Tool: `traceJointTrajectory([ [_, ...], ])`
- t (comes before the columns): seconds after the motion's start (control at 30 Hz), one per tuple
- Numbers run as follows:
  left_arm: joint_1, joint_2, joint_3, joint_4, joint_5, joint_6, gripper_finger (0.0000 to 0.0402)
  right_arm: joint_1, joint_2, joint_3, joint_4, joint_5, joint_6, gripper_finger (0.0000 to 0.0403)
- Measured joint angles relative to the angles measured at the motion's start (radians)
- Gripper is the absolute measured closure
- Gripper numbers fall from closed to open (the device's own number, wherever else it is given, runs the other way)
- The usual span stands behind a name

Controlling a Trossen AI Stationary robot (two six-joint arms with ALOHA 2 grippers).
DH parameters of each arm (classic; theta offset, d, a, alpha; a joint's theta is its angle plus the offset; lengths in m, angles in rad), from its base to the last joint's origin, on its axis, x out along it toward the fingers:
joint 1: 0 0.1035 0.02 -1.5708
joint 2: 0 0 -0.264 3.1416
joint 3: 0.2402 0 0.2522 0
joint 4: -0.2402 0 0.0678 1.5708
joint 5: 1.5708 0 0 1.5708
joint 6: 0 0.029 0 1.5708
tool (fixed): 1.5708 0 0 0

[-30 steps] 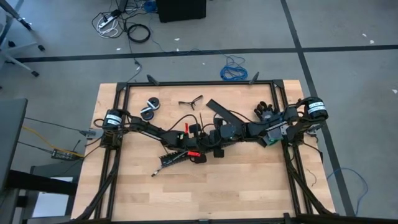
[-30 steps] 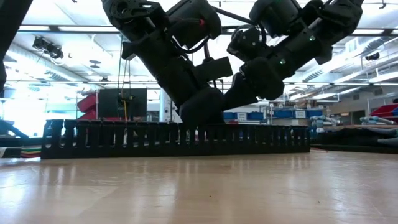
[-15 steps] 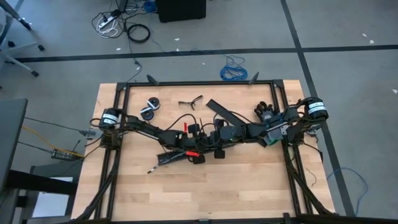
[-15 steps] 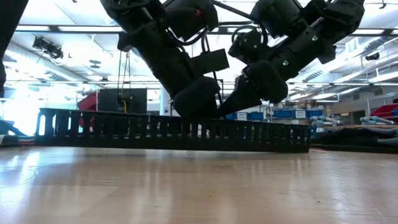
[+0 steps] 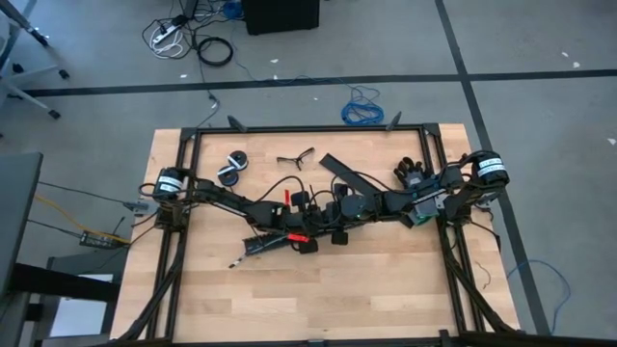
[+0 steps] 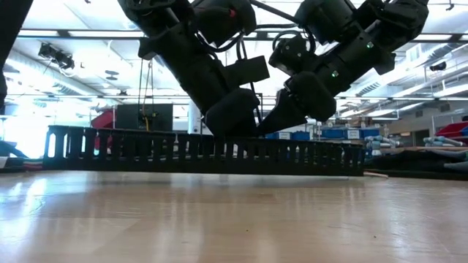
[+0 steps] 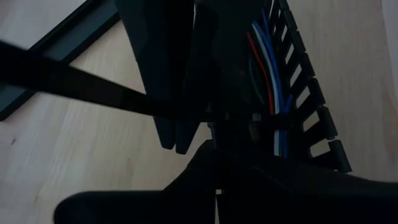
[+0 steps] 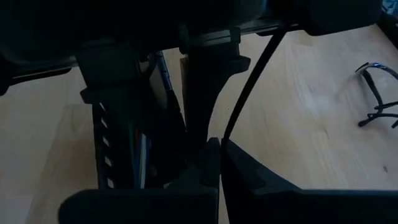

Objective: Ziptie cables
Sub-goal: Put the wrapped cables into the black cable duct

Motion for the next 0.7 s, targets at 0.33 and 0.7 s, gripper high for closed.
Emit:
traceJointTrajectory([
  [0.33, -0.001, -0.001, 0.000, 0.002, 0.000, 0.000, 0.0401, 0.000, 0.000, 0.000, -0.003, 0.004, 0.000, 0.0403],
  [0.7, -0.019, -0.003, 0.036, -0.008, 0.001, 0.008, 0.0401, 0.000, 0.001, 0.000, -0.009, 0.034, -0.001, 0.0403],
])
